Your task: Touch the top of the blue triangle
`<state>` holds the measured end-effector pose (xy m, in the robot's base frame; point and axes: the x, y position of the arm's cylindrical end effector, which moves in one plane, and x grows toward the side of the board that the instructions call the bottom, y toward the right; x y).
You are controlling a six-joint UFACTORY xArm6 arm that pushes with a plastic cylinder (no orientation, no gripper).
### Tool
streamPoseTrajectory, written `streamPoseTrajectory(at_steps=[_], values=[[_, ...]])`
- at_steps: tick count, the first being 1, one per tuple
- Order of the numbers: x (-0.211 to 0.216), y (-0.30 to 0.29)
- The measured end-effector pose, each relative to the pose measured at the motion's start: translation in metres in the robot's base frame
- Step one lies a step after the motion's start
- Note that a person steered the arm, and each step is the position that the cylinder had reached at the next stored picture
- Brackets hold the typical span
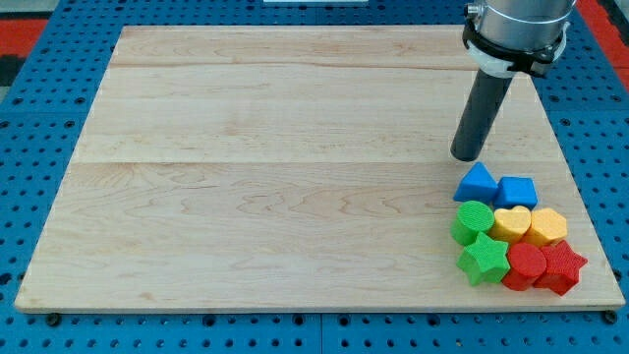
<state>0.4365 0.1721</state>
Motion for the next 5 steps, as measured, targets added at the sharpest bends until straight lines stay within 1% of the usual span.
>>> streamPoseTrajectory(at_steps=[1,3,5], values=[[0.003,0.000],[0.024,0.000],[0.026,-0.001]])
